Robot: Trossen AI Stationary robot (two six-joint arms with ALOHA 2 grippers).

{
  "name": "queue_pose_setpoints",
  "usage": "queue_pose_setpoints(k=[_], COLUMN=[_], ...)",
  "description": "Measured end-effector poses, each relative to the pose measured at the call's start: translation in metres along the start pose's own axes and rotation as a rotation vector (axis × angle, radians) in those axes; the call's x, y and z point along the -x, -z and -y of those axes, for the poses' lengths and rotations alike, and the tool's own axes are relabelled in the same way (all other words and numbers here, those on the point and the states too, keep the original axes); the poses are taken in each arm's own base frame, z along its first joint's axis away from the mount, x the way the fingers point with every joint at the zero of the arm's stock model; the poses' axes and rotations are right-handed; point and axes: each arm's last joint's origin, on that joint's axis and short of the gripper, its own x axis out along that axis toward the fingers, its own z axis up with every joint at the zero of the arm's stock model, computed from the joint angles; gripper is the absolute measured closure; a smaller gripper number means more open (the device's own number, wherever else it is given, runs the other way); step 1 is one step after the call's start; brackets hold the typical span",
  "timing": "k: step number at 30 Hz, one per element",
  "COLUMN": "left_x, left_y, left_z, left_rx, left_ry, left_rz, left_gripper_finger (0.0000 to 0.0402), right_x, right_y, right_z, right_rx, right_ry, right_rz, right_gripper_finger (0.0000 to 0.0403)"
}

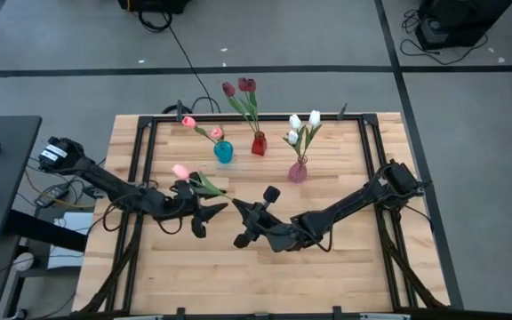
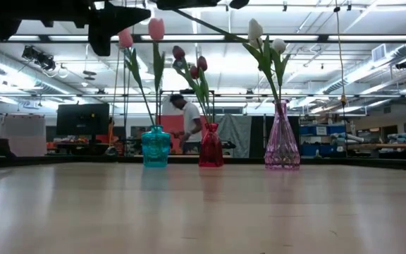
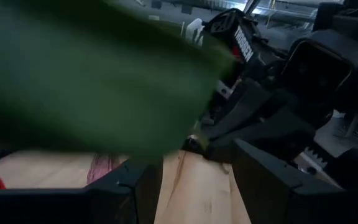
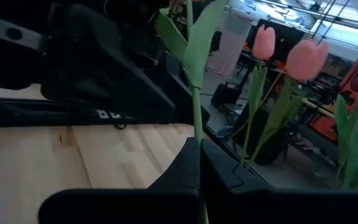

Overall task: Sort flowers into vase by color
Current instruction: Put the pink flower into the blue vase

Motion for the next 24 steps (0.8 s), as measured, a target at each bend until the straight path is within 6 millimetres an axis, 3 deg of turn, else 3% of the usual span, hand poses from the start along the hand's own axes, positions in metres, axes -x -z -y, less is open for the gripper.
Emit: queue_pose_setpoints(k=[4,8,15,19,24], left_x=[-0.004,-0.005,-0.005,-0.004,0.006], left_y=[-0.006,-0.008,-0.008,-0.009,-0.023], left_z=[0.003,0.005,0.005,0.005,-0.005], left_rx=[-0.017,-0.033,-0.064,-0.114,-0.208], left_ry=[0.003,0.005,0.011,0.006,-0.154], left_rz=[0.016,0.025,0.021,0.013,-0.003], left_gripper_finger=[0.0212,0.0243,0.0381,0.0387,0.0389], right_x=[0.0,0.0,0.0,0.002,0.03], right_y=[0.0,0.0,0.0,0.001,-0.011], right_z=[-0.001,-0.001,-0.002,-0.003,0.001], right_rx=[0.001,0.0,-0.005,-0.004,0.051], right_ry=[-0.025,-0.025,-0.082,-0.052,0.101], right_rz=[0.004,0.004,0.012,0.003,-0.02], right_gripper_finger=[0.0395,0.0394,0.0388,0.035,0.0298])
